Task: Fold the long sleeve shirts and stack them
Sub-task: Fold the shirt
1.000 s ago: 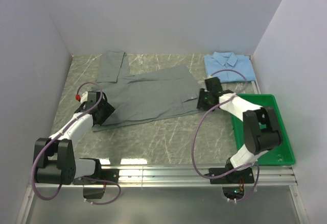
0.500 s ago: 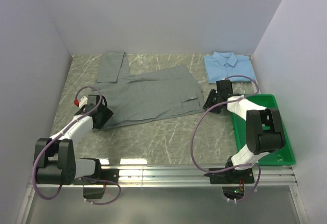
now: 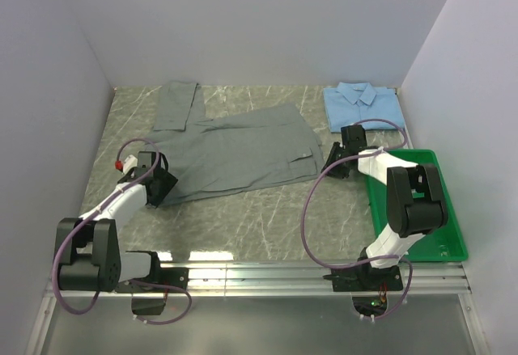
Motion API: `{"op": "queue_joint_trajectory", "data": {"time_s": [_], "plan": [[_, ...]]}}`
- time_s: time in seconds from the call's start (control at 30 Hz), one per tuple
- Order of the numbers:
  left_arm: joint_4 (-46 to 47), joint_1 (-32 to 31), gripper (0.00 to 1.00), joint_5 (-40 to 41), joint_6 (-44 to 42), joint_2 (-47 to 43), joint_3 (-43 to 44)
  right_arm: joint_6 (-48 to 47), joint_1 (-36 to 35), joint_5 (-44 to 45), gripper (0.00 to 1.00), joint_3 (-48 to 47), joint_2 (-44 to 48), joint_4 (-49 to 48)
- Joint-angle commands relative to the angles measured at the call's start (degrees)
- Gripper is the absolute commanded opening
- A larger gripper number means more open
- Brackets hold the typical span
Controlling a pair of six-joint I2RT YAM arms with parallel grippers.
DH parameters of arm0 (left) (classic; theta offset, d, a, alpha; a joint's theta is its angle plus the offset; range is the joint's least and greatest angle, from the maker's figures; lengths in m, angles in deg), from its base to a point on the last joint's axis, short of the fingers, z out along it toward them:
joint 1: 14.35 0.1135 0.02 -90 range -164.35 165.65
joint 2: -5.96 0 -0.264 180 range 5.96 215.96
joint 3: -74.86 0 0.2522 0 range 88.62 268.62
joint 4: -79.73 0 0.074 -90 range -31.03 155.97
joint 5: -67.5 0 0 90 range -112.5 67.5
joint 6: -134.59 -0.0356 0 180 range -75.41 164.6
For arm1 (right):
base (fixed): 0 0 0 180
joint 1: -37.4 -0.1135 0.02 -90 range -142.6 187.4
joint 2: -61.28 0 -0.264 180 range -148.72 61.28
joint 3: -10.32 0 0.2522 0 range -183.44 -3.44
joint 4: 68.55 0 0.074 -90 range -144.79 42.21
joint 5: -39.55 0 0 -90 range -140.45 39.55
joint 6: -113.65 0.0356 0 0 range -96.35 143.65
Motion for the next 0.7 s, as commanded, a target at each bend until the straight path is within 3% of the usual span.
{"op": "queue_joint_trajectory", "data": {"time_s": [0.0,0.43,0.5,0.67], "plan": [[-0.49,0.75,0.68,0.9,0.27,1.54,-0.5,-1.39,-0.31,-0.11,0.34,-1.71,-0.4,2.59],[-0.4,1.19,0.68,0.98,0.27,0.57,-0.76,-2.1,-2.42,0.06,0.36,-3.29,-1.55,4.96],[-0.57,1.36,0.68,0.98,0.18,0.83,-0.67,-2.27,-2.42,1.11,0.31,-3.29,-1.63,5.13],[-0.31,1.89,0.67,0.11,0.35,1.01,-1.2,-3.59,-2.24,4.62,0.05,-3.73,-1.55,6.45]]}}
